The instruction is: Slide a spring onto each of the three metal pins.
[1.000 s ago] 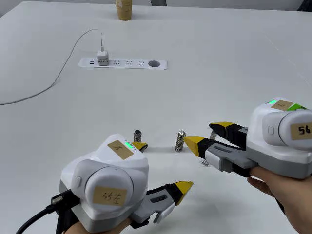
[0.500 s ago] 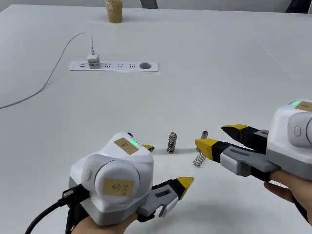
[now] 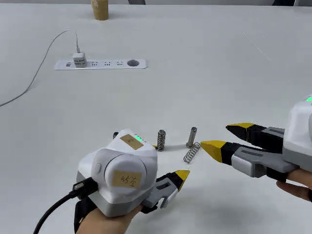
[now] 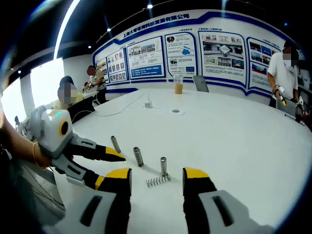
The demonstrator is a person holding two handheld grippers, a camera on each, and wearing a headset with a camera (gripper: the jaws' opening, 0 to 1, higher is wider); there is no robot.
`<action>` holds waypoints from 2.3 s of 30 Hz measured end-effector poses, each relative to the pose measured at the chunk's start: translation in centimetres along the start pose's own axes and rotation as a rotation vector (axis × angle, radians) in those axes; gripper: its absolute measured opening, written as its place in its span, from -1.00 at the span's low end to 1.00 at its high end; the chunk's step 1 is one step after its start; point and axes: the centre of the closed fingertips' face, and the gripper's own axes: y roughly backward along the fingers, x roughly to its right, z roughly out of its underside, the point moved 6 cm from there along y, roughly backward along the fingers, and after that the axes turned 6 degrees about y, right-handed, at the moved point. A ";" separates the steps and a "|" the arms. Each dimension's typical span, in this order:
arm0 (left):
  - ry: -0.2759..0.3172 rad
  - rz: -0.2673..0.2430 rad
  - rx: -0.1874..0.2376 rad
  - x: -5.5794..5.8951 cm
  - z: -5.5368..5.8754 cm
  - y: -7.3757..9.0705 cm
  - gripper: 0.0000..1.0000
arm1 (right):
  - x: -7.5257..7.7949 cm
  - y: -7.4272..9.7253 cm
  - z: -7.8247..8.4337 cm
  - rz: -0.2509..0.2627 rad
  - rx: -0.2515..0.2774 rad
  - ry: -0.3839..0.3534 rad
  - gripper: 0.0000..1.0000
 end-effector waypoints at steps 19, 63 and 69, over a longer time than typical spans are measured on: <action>-0.066 0.044 -0.045 0.9 -0.5 -3.6 -0.35 | 0.6 1.6 1.7 -0.098 -0.017 0.032 -0.07; -0.078 0.020 -0.128 0.5 0.7 -6.0 -0.79 | 1.3 2.8 3.7 -0.038 -0.038 -0.059 0.00; -0.082 0.034 -0.101 0.8 0.4 -4.8 -0.79 | 1.5 2.6 3.1 -0.032 -0.025 -0.100 -0.01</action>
